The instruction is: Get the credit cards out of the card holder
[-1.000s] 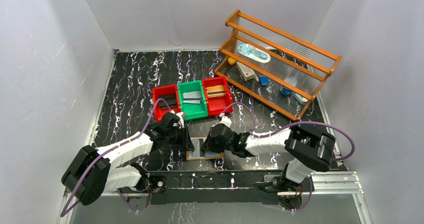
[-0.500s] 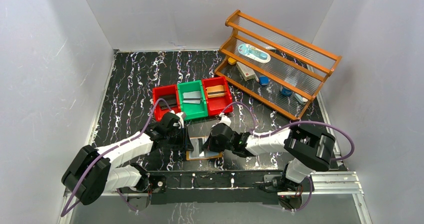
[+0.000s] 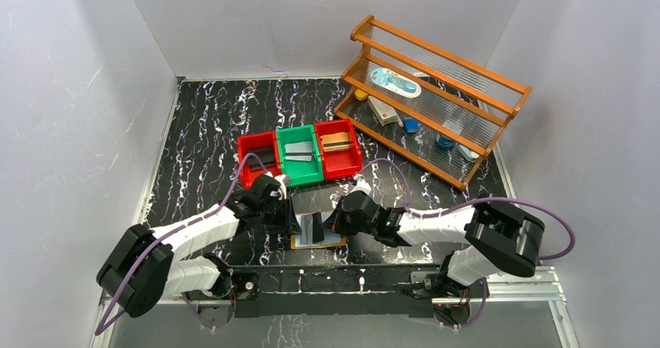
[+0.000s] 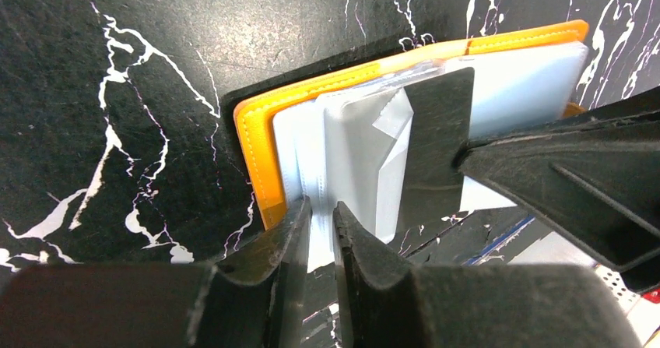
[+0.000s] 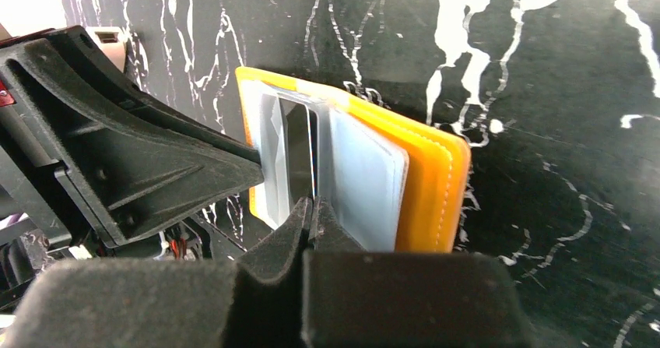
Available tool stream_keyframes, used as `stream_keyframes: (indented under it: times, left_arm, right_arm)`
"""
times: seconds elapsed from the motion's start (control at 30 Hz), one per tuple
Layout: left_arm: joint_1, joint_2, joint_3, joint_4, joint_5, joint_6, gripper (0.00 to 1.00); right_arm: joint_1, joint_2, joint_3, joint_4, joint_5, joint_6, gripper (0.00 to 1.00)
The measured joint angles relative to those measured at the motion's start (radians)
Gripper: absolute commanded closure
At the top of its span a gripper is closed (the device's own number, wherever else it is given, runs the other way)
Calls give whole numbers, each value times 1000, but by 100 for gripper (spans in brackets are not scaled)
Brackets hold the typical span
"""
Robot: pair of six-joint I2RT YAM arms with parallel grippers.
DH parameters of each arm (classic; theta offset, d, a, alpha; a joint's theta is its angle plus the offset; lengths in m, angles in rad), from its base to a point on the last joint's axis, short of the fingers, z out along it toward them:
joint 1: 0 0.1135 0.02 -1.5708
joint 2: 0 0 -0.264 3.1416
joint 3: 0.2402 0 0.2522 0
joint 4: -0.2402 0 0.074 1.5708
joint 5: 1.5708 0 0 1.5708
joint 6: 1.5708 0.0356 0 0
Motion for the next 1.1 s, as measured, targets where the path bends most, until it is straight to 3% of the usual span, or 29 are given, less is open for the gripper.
stream_keyframes:
  times: [0.2,0.43,0.67,0.93,1.1]
  left_arm:
    - [0,10,6,0,1,-1,82]
    - [-3,4,20,-22,1,-2,66]
    - [-6,-50,59,-122,-38,5,59]
    - [-6,-77,97,-87,16,9,58]
    - [-6,6,97,1,108,8,61]
  right_arm:
    - [-20,-42,-48,-3,-3,13,100]
    - [-26,-47,-51,-7,-3,29,100]
    - [-26,-32,-53,-8,-3,58,100]
    - [-31,-32,-61,-8,-2,74,100]
    - [-31,-31,-66,0,-3,82,100]
